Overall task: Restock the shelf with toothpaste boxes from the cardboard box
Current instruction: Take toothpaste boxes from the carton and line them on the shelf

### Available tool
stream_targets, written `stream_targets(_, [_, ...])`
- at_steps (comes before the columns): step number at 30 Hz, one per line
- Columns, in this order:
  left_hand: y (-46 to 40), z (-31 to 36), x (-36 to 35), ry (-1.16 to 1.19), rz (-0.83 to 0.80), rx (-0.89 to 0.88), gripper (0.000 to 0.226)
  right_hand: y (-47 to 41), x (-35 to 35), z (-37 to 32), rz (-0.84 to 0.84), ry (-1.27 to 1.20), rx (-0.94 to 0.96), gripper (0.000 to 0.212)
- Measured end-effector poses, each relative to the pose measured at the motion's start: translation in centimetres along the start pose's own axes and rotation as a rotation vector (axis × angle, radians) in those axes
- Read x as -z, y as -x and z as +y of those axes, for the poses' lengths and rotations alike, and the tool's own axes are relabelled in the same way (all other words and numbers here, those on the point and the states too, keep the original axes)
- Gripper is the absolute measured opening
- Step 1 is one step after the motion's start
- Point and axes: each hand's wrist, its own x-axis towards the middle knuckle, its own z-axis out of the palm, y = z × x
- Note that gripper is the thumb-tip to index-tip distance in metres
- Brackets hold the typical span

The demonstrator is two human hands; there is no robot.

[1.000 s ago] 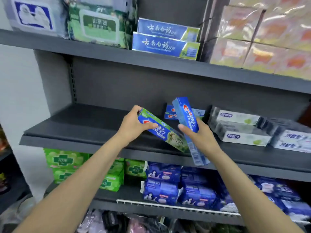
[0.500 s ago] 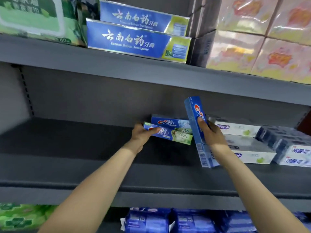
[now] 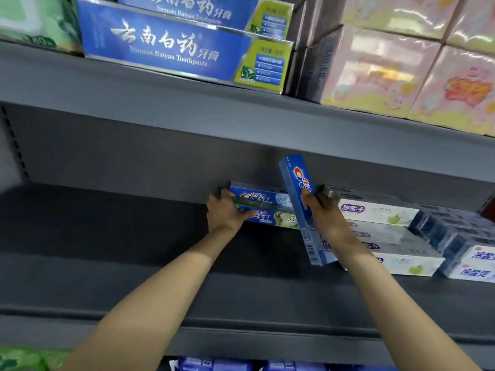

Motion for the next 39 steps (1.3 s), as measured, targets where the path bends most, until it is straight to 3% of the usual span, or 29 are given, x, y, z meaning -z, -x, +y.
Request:
stream_targets(3, [0.1, 0.1, -0.2, 0.096, 0.024, 0.033, 0.072, -0.7, -0.6, 0.1, -0.018, 0.082, 0.0, 0.035])
stream_targets(6, [-0.3, -0.1, 0.0, 0.086, -0.053, 0.038, 0.066, -1.4, -1.1, -0.1, -0.076, 0.263, 0.115, 0.036])
stream_targets(11, [-1.0, -0.7, 2.2, 0.192, -0.105, 0.148, 0.021, -3.4, -2.2, -0.9, -0.089, 0.665, 0.235, 0.052])
stream_targets(15, [-1.2, -1.3, 3.4, 0.524, -0.18, 0.294, 0.033, -4.9, -3.8, -1.3, -0.112, 0.908, 0.32, 0.054])
stream_targets(19, [-0.4, -0.7, 4.4, 0.566, -0.238, 0.253, 0.047, -6.1, -5.5, -0.7, -0.11, 1.132, 0.378, 0.052])
stream_targets(22, [-0.3, -0.4, 4.7, 0.572, -0.262, 0.211, 0.045, -6.4, -6.3, 0.5, -0.108, 1.151, 0.34, 0.054])
stream_targets(26, [-0.5, -0.5, 4.8, 0.491, -0.296, 0.087, 0.034, -6.0, -6.9, 2.1, -0.046, 1.186, 0.393, 0.064])
stream_targets(32, [-1.0, -1.1, 4.7, 0.264, -0.335, -0.038, 0.042, -5.6, -7.5, 2.5, 0.004, 1.195, 0.377, 0.065])
stream_targets(35, [-0.1, -0.5, 5.4, 0.053, -0.207, -0.174, 0.04, -5.2, -7.7, 2.3, -0.009, 1.155, 0.352, 0.063])
stream_targets(39, [2.7, -0.1, 6.7, -0.41, 0.022, -0.461, 0.038, -2.9, -8.1, 1.3, 0.0, 0.973, 0.327, 0.056])
